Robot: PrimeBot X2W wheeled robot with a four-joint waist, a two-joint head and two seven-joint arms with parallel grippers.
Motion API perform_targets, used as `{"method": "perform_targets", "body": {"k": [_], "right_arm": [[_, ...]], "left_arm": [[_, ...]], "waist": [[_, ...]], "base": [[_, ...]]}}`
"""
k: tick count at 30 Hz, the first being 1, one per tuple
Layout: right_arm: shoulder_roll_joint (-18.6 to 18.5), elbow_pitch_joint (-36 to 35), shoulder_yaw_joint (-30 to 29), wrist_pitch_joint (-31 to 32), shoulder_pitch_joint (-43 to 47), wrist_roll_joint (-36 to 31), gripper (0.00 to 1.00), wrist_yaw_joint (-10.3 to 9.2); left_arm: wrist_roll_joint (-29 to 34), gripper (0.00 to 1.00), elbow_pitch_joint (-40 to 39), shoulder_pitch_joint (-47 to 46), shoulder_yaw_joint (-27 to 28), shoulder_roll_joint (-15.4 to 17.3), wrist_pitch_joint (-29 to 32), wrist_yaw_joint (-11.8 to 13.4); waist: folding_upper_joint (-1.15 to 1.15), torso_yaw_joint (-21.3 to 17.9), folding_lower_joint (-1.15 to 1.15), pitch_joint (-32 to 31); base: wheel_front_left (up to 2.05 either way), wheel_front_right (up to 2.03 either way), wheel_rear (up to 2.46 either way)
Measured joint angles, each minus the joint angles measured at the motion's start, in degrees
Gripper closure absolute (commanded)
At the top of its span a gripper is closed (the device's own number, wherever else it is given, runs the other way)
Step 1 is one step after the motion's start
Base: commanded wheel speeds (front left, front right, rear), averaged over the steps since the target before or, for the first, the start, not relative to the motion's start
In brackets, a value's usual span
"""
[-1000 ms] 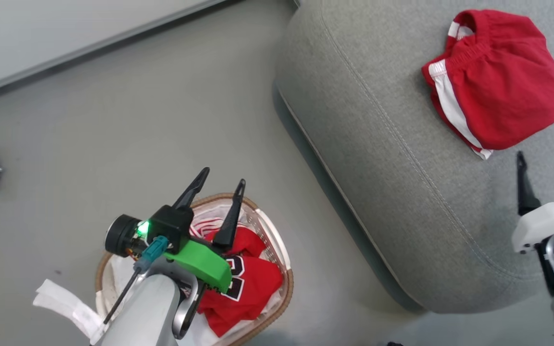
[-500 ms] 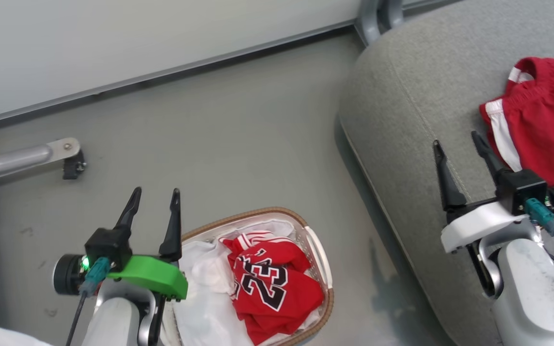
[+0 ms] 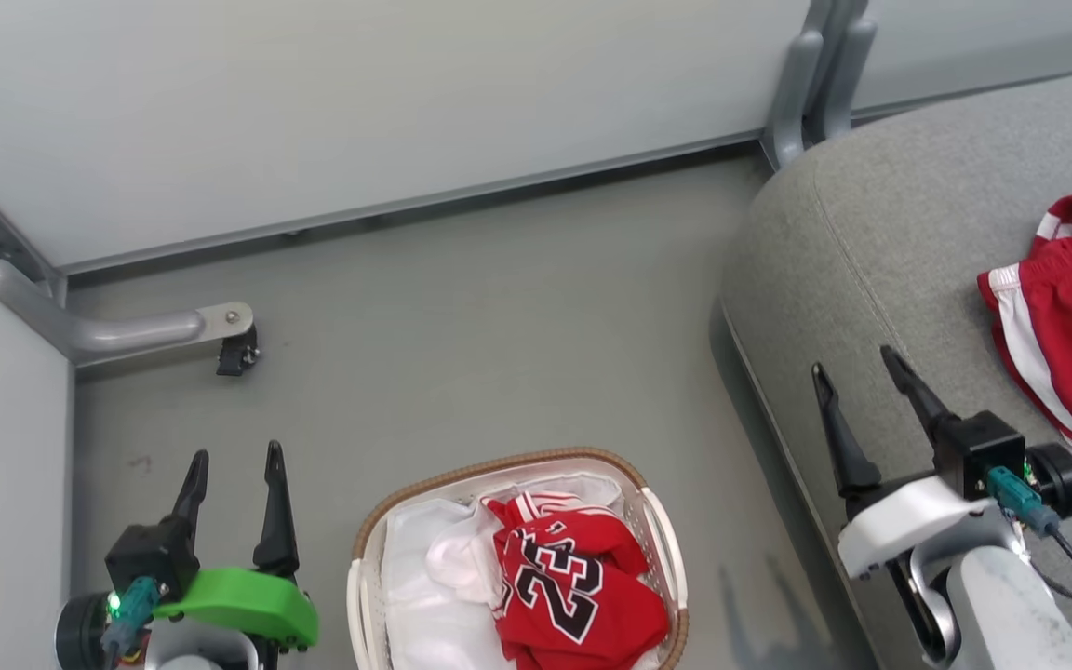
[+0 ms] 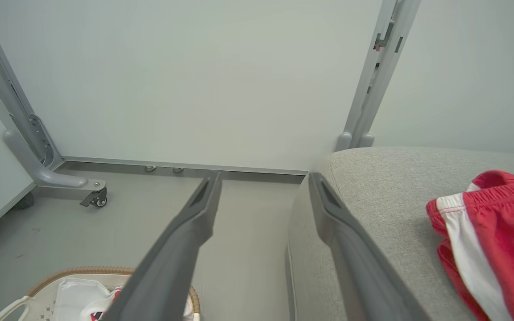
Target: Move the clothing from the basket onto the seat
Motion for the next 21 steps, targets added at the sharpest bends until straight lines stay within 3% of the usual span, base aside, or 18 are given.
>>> {"method": "perform_targets", "body": {"k": [12, 21], "right_arm": [[1.3, 1.2, -1.3, 0.0, 5.3, 0.9, 0.00, 0.00], [1.3, 1.2, -0.8, 0.0, 5.3, 1.2, 0.00, 0.00]], "left_arm": [[-1.5, 0.00, -0.4, 5.7, 0.0, 0.0, 0.0, 0.0], [-3.0, 0.00, 0.0, 6.1, -2.0, 0.0, 0.0, -0.1]], "waist": [[0.00, 2.8, 0.00, -4.8], [0.00, 2.3, 0.00, -4.4]], "base": [[0.00, 0.00, 0.00], [0.00, 0.00, 0.00]]}}
